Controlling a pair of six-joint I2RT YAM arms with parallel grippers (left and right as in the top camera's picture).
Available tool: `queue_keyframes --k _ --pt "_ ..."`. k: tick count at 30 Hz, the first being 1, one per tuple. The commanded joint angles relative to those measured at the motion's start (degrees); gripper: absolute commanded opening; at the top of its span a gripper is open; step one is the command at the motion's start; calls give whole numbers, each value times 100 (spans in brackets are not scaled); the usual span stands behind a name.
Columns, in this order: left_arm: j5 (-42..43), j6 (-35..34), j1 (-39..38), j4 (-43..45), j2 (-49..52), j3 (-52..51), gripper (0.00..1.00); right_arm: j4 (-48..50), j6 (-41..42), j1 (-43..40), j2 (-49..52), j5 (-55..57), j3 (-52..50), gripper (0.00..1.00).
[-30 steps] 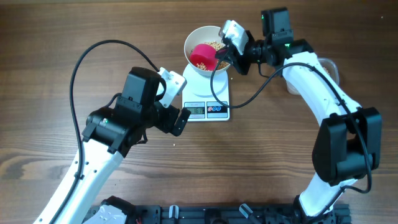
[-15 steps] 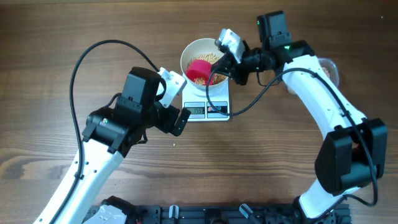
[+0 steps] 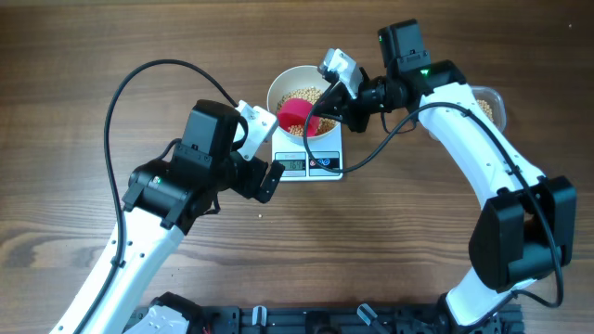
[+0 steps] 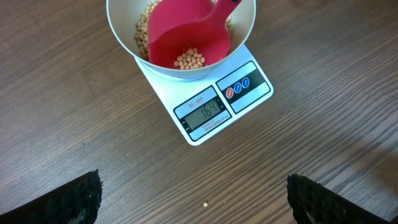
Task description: Scoop item into bowl and weigh 150g on scale
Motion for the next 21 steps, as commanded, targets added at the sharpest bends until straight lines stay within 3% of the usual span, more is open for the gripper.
queue_keyframes --k 1,5,12,21 --pt "48 114 37 15 -11 17 100 251 96 44 -164 -227 33 4" --pt "48 114 37 15 -11 17 100 1169 369 46 -247 634 33 4" --pt "48 114 37 15 -11 17 100 1290 59 111 -245 1676 31 4" --pt "48 114 37 15 -11 17 100 1270 114 118 -258 1241 33 4"
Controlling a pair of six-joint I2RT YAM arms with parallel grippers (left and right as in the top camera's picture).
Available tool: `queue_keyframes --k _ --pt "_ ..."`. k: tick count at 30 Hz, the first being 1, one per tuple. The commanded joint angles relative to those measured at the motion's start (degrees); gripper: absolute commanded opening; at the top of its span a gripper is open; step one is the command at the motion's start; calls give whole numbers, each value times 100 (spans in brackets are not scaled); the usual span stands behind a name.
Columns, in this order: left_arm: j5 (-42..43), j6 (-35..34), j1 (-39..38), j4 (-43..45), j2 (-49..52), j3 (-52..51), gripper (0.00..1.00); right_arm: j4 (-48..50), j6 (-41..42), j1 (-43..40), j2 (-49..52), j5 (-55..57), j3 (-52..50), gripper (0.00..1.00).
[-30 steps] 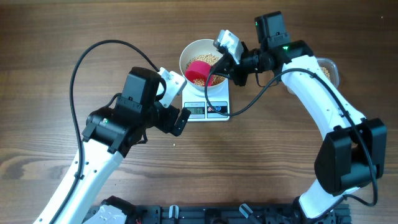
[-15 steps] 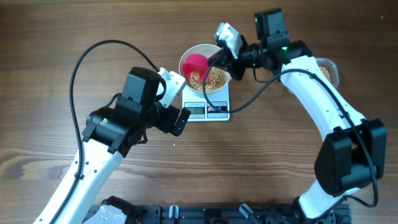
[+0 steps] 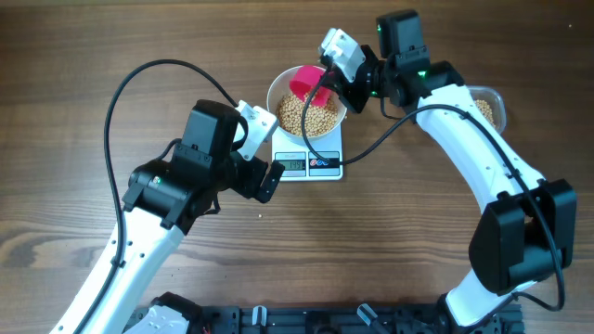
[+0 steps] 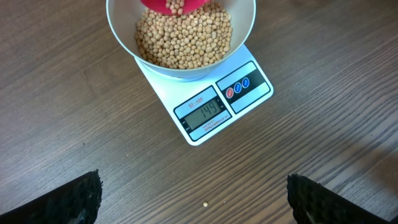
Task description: Scoop item into bowl and weigh 150g on scale
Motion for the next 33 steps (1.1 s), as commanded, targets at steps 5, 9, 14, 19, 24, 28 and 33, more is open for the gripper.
queue_keyframes --k 5,9,14,19,24,28,33 --pt "48 114 37 15 -11 17 100 -103 243 -125 -603 -393 66 4" --pt "48 114 37 15 -11 17 100 -446 243 -166 -981 -393 66 4" --pt "48 114 37 15 -11 17 100 -756 542 -166 -1069 -413 66 4" --pt "48 114 37 15 -11 17 100 -761 584 -166 -1067 -439 66 4" --pt "48 111 37 15 -11 17 100 -761 852 -168 -1067 -616 66 4" --pt "48 114 37 15 -11 17 100 -767 887 -168 -1067 -866 66 4" --pt "48 114 37 15 -11 17 100 -804 984 -168 -1067 -866 66 4"
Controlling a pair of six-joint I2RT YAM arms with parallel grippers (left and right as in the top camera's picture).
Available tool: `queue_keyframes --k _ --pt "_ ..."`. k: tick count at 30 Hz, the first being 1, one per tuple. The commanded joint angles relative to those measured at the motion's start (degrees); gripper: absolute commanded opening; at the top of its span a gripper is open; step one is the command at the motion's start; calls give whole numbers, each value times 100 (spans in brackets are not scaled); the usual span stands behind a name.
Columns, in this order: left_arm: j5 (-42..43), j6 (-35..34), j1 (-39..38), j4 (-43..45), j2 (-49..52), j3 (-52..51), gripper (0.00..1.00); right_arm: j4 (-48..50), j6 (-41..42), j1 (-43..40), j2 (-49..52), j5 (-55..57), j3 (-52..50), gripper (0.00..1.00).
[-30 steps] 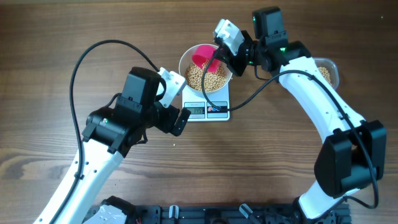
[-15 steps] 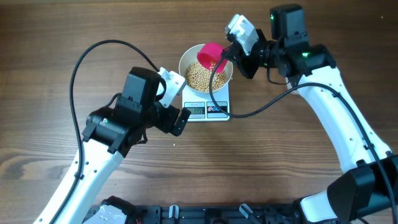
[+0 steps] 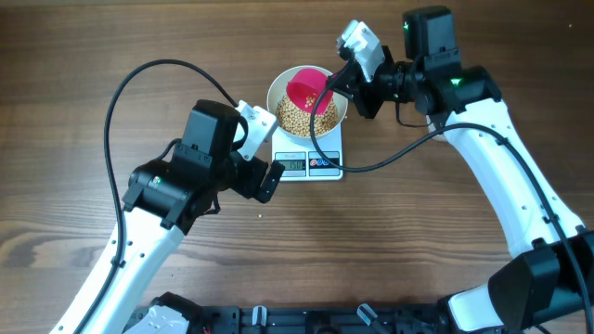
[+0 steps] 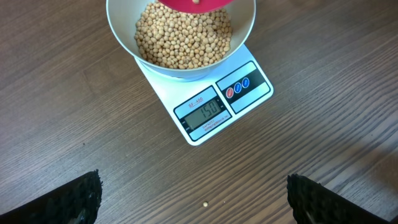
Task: Scoop item into bowl and weigh 150g on scale
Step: 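Carry the scoop back over the soybean tub with the right gripper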
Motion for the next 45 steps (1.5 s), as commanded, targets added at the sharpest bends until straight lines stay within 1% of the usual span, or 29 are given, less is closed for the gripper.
queue_keyframes --k 1,4,6,9,12,15,21,24,27,29,30,33,37,39,41,45 --pt "48 114 37 15 -11 17 100 -37 122 -4 -96 -188 66 4" --pt "48 114 37 15 -11 17 100 -111 125 -11 -96 -190 66 4" --pt "48 114 37 15 -11 17 100 -114 129 -98 -96 -404 66 4" --pt "48 114 37 15 -11 17 100 -94 372 -595 -96 -1147 66 4" --pt "48 114 37 15 -11 17 100 -87 466 -1327 -96 -1939 66 4" --pt "48 114 37 15 -11 17 100 -90 595 -1838 -96 -2245 66 4" --pt "48 114 37 15 -11 17 100 -44 575 -1897 -96 -2243 66 4" --pt "48 114 37 15 -11 17 100 11 629 -2083 -96 -2245 66 4" --pt "48 114 37 15 -11 17 100 79 879 -2363 -96 -2243 66 4" --pt "48 114 37 15 -11 17 100 76 929 -2616 -96 -2199 66 4" --pt "48 114 37 15 -11 17 100 94 1161 -2868 -96 -2133 66 4" --pt "48 114 37 15 -11 17 100 48 1331 -3344 -96 -1899 63 4" --pt "48 114 37 15 -11 17 100 31 1344 -3501 -96 -1860 63 4" --pt "48 114 37 15 -11 17 100 17 1357 -3501 -96 -1473 66 4" --pt "48 114 37 15 -11 17 100 -4 1589 -3504 -96 -761 66 4" --pt "48 114 37 15 -11 17 100 -125 1648 -3657 -96 -9 66 4"
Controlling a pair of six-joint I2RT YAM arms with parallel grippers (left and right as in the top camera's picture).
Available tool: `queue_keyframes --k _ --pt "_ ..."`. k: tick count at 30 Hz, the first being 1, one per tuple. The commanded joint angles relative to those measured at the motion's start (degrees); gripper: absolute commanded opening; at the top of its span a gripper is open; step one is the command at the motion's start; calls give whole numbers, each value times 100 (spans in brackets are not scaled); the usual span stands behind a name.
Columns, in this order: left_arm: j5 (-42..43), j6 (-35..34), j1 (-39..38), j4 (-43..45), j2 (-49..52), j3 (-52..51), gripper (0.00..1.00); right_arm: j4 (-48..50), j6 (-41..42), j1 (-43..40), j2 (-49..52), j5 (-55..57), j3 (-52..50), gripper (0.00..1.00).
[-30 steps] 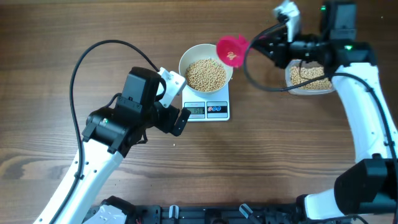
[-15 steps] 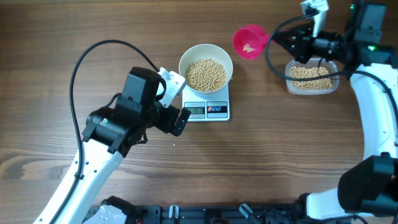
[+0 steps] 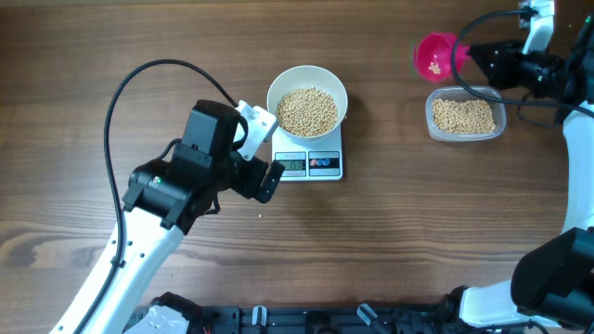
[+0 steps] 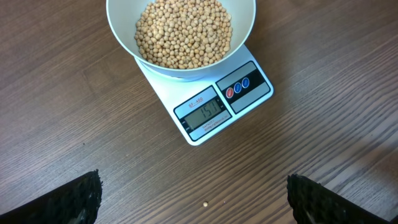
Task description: Scoop item into bowl and weigh 150g on scale
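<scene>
A white bowl (image 3: 307,91) (image 4: 180,68) filled with tan beans stands on the small white scale (image 3: 309,165) (image 4: 214,106), whose display reads 151 in the left wrist view. My right gripper (image 3: 475,56), at the far right, is shut on the handle of a pink scoop (image 3: 432,55) that holds a few beans, just left of and behind the bean container (image 3: 466,115). My left gripper (image 4: 193,199) hovers open over bare wood in front of the scale, nothing between its fingers (image 4: 81,199).
A clear plastic container of beans sits at the right of the table. One stray bean (image 4: 206,203) (image 3: 261,217) lies on the wood in front of the scale. The left arm's cable loops over the table's left half.
The right gripper has carried the pink scoop from above the bowl to the far right beside the bean container. The scale reading went from 150 to 151. The left arm has not moved.
The scoop lay in the bowl with a few beans, the scale at 164. Then it was raised over the bowl's far rim, reading 149. Then it was tipped above the bowl at 150. Now it is by the container, display at 151.
</scene>
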Motion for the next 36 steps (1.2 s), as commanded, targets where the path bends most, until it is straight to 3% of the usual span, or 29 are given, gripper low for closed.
queue_keyframes --k 1,5,9,13,22,29,31,33,36 --pt "48 114 37 15 -11 17 100 -35 240 -212 -96 732 63 4" --pt "48 114 37 15 -11 17 100 -389 400 -629 -96 1252 66 4" --pt "48 114 37 15 -11 17 100 -1141 142 -503 -153 2299 66 4" --pt "48 114 37 15 -11 17 100 -1180 133 -442 -540 3209 66 4" --pt "48 114 37 15 -11 17 100 -935 -673 769 -640 4830 63 4" --pt "48 114 37 15 -11 17 100 -992 -728 929 -643 4745 63 4" --pt "48 114 37 15 -11 17 100 -855 -389 927 -671 3456 76 4" --pt "48 111 37 15 -11 17 100 -168 -240 986 -719 1300 98 4" --pt "48 114 37 15 -11 17 100 479 -251 1674 -717 717 179 4"
